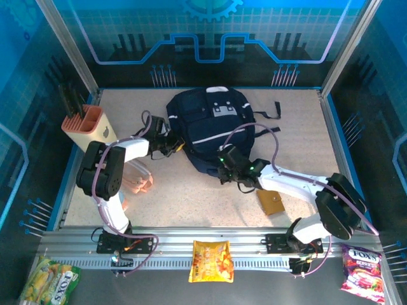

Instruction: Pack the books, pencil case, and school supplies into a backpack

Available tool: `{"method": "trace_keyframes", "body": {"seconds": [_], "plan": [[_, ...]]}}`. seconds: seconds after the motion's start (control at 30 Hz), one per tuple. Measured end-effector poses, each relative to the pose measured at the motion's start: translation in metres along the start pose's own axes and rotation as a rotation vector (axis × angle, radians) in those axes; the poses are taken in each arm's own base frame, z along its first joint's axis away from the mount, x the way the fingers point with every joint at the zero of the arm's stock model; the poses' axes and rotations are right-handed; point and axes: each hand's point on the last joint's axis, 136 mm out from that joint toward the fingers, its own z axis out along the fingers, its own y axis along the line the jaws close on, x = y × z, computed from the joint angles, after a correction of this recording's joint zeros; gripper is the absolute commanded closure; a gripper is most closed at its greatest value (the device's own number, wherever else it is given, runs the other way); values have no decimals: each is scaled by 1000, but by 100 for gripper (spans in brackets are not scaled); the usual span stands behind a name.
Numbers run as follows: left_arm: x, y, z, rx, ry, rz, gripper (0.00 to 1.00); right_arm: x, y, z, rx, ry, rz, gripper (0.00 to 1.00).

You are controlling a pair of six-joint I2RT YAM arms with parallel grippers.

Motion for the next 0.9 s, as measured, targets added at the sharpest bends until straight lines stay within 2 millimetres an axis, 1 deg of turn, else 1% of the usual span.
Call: {"method": "trace_keyframes", "body": {"seconds": [0.07, 0.13, 0.17, 0.23, 0.3, 0.43, 0.5, 0.6, 0.7, 0.77, 0.9], "plan": [[-12, 0, -4, -11, -33, 15, 74, 1, 19, 10, -48, 18, -23, 100], [-21, 3, -10, -23, -61, 26, 61, -4, 39, 20, -92, 21, -38, 100], [-25, 6, -14, -31, -76, 21, 57, -8, 49, 25, -115, 21, -44, 100], [-28, 11, -27, -45, -107, 20, 52, -19, 67, 33, -158, 8, -49, 100], [-27, 13, -43, -49, -144, 28, 48, -32, 86, 41, -203, -7, -49, 100], [-16, 12, -70, -36, -184, 43, 42, -56, 112, 52, -274, -39, -44, 100], [-9, 15, -78, -35, -184, 42, 39, -63, 120, 56, -297, -50, -45, 100], [3, 23, -81, -53, -164, 36, 34, -65, 125, 58, -315, -53, -45, 100], [17, 31, -78, -83, -125, 34, 31, -64, 126, 59, -322, -47, -46, 100], [24, 33, -76, -97, -102, 39, 29, -63, 126, 60, -325, -44, -46, 100], [33, 35, -71, -119, -68, 57, 29, -63, 127, 59, -328, -44, -43, 100]]}}
